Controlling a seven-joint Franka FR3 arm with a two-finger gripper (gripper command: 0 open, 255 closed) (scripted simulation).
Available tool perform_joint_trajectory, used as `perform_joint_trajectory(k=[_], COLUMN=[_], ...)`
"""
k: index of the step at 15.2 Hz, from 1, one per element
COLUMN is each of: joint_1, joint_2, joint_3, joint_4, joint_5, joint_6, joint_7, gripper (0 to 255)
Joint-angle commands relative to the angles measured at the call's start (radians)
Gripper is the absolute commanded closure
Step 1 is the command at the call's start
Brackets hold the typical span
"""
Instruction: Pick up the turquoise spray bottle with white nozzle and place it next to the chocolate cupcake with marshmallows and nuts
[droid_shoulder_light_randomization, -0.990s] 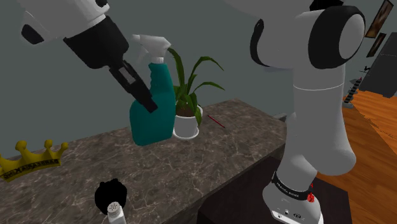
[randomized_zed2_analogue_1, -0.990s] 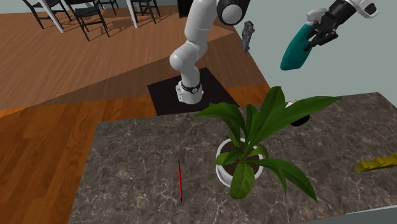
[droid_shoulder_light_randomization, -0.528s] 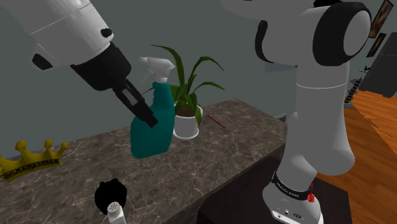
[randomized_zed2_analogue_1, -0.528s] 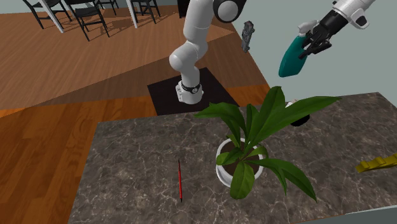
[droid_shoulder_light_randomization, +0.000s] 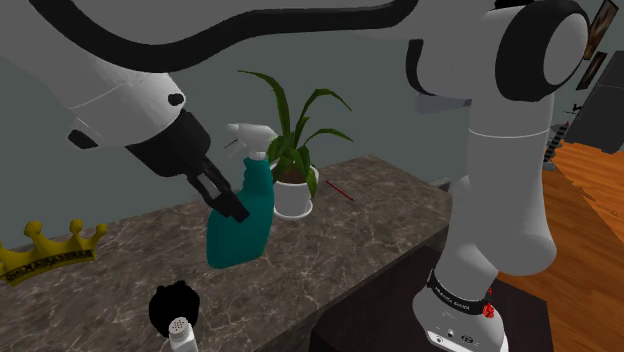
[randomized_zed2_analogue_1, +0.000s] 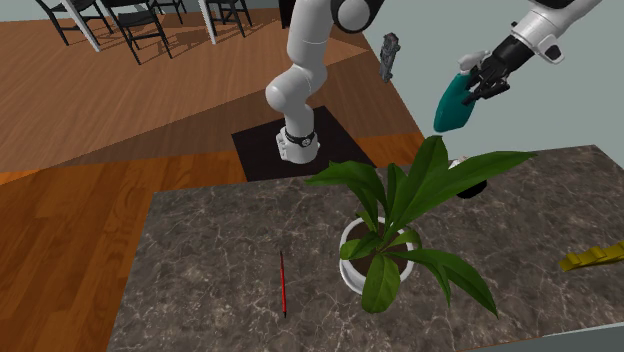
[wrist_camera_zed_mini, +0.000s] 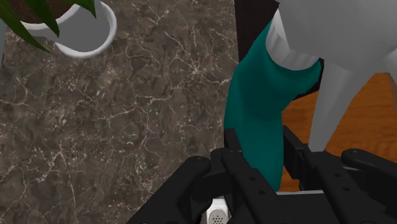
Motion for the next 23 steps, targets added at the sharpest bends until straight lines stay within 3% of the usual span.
perform_joint_trajectory(k=[1,23], joint_1=[-0.004,-0.026], joint_2=[-0.003,0.028], joint_3=[-0.001,-0.012], joint_4=[-0.029,-0.288], joint_5=[0.002,-0.007], joint_6=[0.028,0.305], joint_7=[0.003,0.058], gripper=[255,255])
